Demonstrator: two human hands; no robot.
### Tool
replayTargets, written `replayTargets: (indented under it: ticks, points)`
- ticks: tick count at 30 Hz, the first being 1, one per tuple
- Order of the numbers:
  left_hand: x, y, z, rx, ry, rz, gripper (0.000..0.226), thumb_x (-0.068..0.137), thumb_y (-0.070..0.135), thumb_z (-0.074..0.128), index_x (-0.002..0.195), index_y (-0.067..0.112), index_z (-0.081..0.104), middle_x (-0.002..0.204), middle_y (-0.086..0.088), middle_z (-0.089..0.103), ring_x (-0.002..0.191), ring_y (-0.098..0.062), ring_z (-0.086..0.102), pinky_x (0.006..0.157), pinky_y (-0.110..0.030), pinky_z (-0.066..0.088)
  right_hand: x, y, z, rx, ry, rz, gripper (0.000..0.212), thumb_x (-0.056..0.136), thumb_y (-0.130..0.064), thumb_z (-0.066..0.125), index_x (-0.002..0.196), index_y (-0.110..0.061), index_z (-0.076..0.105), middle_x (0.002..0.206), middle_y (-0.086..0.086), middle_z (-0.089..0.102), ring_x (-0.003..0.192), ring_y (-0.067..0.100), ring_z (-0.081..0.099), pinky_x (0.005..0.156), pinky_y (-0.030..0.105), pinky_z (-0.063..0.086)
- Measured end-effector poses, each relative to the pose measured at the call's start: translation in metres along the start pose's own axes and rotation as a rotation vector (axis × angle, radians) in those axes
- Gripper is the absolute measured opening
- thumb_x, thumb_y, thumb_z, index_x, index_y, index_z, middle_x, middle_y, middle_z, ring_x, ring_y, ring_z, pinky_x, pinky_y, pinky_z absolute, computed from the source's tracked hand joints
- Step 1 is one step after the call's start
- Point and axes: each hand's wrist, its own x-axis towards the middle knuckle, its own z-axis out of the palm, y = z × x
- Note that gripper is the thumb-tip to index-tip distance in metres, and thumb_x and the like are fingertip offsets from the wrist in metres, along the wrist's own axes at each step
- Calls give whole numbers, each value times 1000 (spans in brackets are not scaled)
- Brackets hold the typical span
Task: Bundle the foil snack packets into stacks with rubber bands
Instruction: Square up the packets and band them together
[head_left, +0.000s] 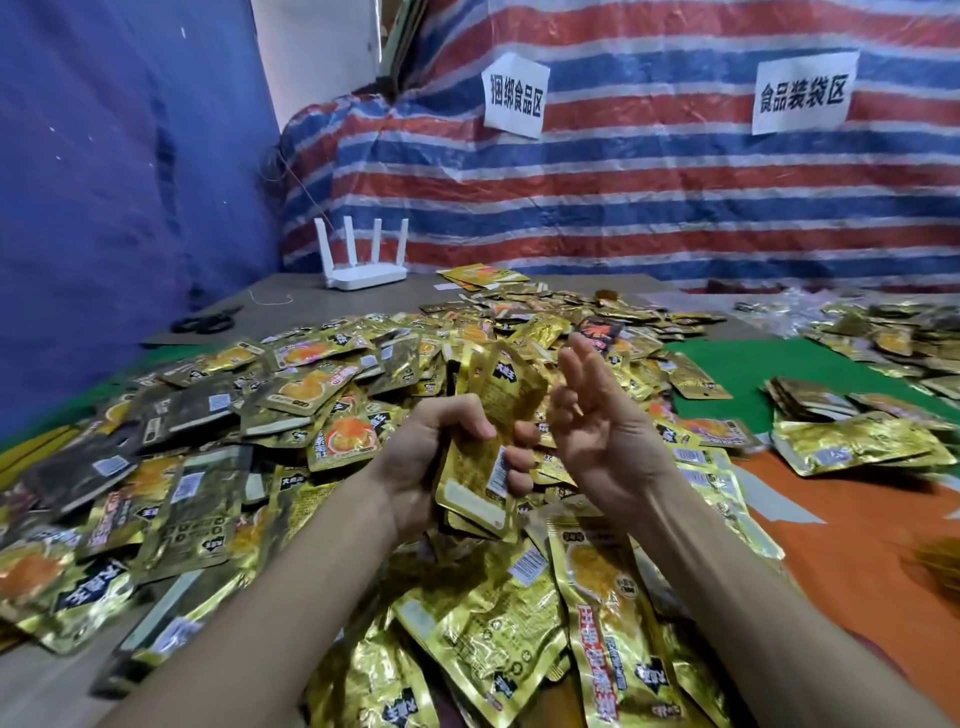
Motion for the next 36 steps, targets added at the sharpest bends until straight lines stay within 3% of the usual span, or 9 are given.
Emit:
replayTargets:
  ticks: [4,8,12,15,18,22,26,31,36]
  points:
    - [5,-1,0,-6,-9,12,42,62,5,64,101,4,50,91,-6,42,74,-17,47,72,-29,41,-3,-5,2,155,-22,-61,43,79,-18,69,121,-7,65,108,9,76,94,16,74,77,25,60]
    - [7,-1,-2,-37,43,45,44,55,0,68,97,3,55,87,-8,49,70,-18,49,68,-29,44,-6,-4,7,28,-138,-80,64,84,-27,67,144,-13,49,134,14,65,121,32,64,83,41,60]
    - [5,0,-6,-45,177,43,33,47,-2,71,77,3,59,79,-11,53,65,-19,48,61,-30,46,-10,-1,13,-159,-176,-94,108,52,-38,98,146,-25,48,138,14,62,128,32,60,85,55,57]
    - [6,6,-9,-11,343,134,38,53,1,64,89,0,56,79,-11,50,63,-18,47,58,-28,45,-15,-1,13,-359,-103,-194,99,54,-31,98,142,-20,55,123,10,67,119,24,65,91,59,55]
    - [12,8,-11,-19,530,380,22,62,10,63,83,4,59,73,-8,53,59,-18,51,57,-29,49,-23,10,16,-846,25,-281,98,54,-40,91,144,-27,53,114,-5,67,113,12,65,100,47,54]
    - [14,5,-17,-78,546,605,13,83,22,65,74,13,69,76,-4,65,71,-19,63,72,-32,57,-33,41,32,-1177,-25,-294,112,57,-51,92,152,-40,34,135,-7,51,119,-11,49,93,4,42]
    - [10,4,-18,-40,428,640,25,84,35,65,75,15,75,85,-5,71,77,-23,71,78,-38,60,-30,56,48,-1107,-27,-294,106,67,-27,94,154,-30,33,136,-5,46,115,-20,44,93,0,39]
    - [3,2,-12,18,317,585,34,87,39,61,89,10,79,98,-13,75,94,-26,74,83,-36,60,-23,51,60,-1006,74,-227,112,56,-34,90,154,-30,36,134,-9,52,119,1,56,100,17,47]
    - [7,-3,-8,159,325,506,58,88,47,60,128,5,60,126,-24,62,122,-36,60,108,-50,44,-9,32,55,-682,125,37,76,59,-32,93,129,-19,66,120,8,72,104,29,73,97,49,56]
